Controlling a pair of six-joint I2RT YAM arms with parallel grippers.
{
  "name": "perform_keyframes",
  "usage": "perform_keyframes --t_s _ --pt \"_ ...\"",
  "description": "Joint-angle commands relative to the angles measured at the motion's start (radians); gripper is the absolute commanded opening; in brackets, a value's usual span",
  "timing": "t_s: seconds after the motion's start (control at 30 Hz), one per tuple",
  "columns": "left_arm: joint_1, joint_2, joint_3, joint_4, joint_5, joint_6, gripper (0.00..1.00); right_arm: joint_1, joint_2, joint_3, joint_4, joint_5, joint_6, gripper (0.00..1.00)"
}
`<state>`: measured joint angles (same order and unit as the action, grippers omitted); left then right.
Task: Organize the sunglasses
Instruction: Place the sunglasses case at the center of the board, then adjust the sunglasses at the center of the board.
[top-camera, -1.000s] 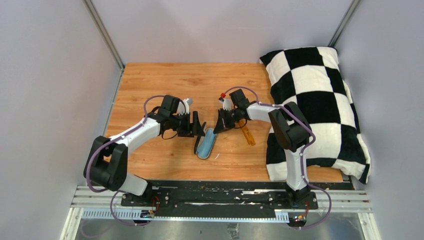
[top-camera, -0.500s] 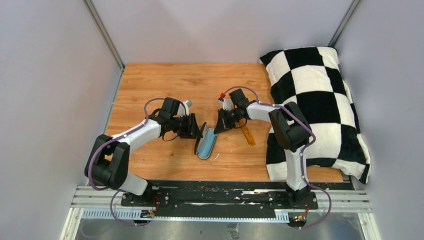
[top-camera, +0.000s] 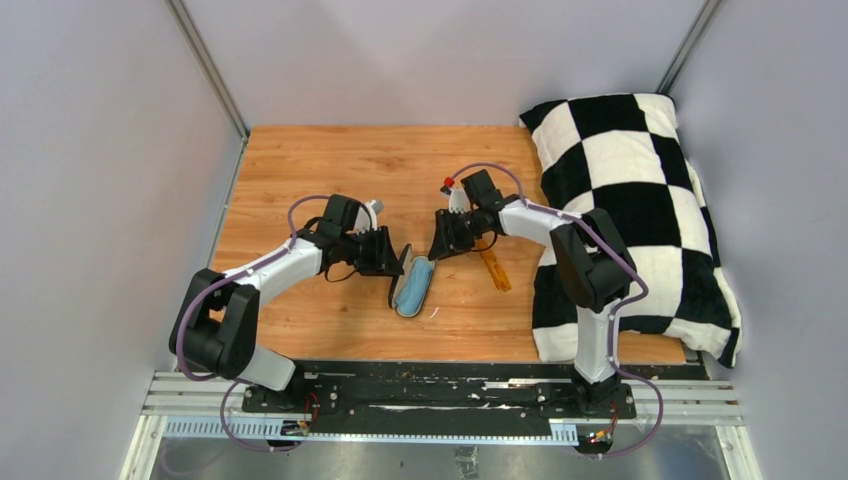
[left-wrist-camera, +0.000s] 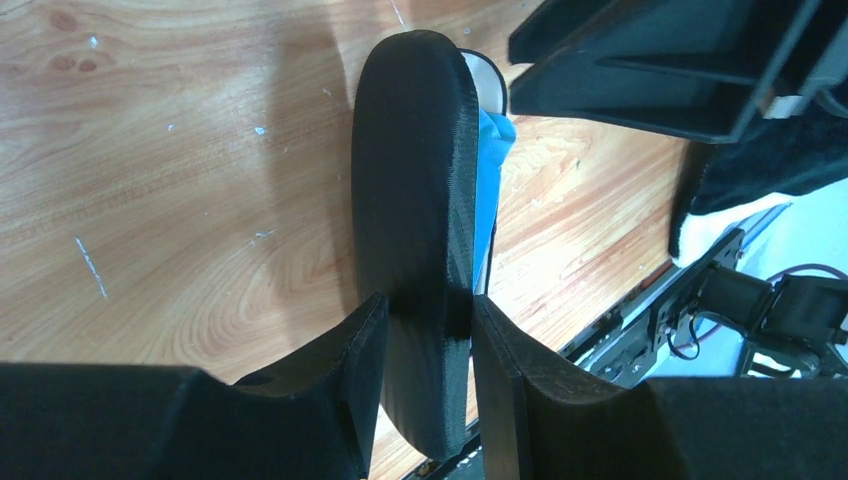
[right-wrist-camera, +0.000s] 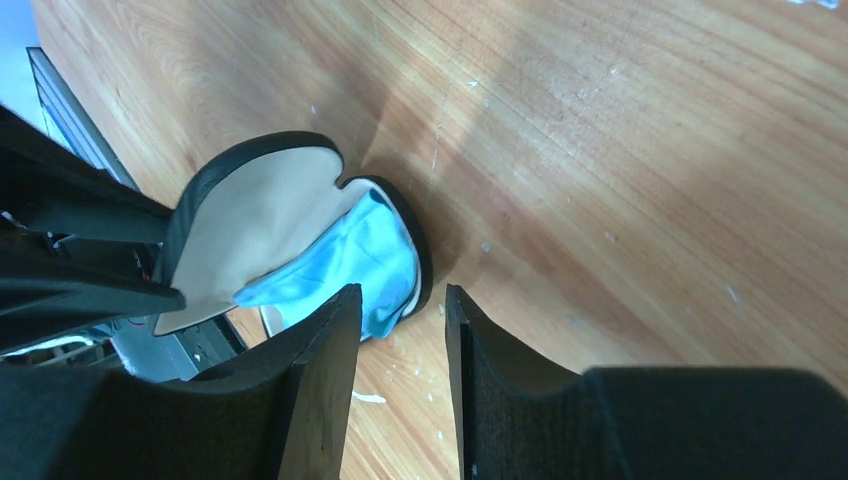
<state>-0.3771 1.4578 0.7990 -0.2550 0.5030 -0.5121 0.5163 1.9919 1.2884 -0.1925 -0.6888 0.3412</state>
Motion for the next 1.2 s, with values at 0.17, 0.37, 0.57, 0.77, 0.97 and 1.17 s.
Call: perform_keyframes --t_s 0.17,0.37,0.57,0.77,0.97,1.17 --pt "-0.011 -0.018 0.005 -0.001 -0.006 -0.004 0.4 -0.007 -0.23 0.012 -0.219 0.353 -0.091 0.57" --pt "-0.021 -0.011 0.014 -0.001 -0.004 -0.005 0.4 -0.007 -0.372 -0.084 -0.344 0.685 -0.153 0.83" --pt "-0.026 -0.009 0.016 -0.001 -0.004 -0.006 0.4 -0.004 -0.37 -0.141 -0.363 0.709 -0.189 0.84" --pt "-0.034 -0.007 0.023 -0.01 -0.007 -0.003 0.4 -0.003 -0.279 -0.115 -0.366 0.724 -0.246 0.84" --pt "-0.04 0.005 0.031 -0.012 -0.011 -0.008 0.39 -0.001 -0.209 -0.101 -0.337 0.741 -0.249 0.69" --pt "-0.045 0.001 0.037 -0.021 -0.019 -0.007 0.39 -0.001 -0.187 -0.085 -0.337 0.725 -0.228 0.6"
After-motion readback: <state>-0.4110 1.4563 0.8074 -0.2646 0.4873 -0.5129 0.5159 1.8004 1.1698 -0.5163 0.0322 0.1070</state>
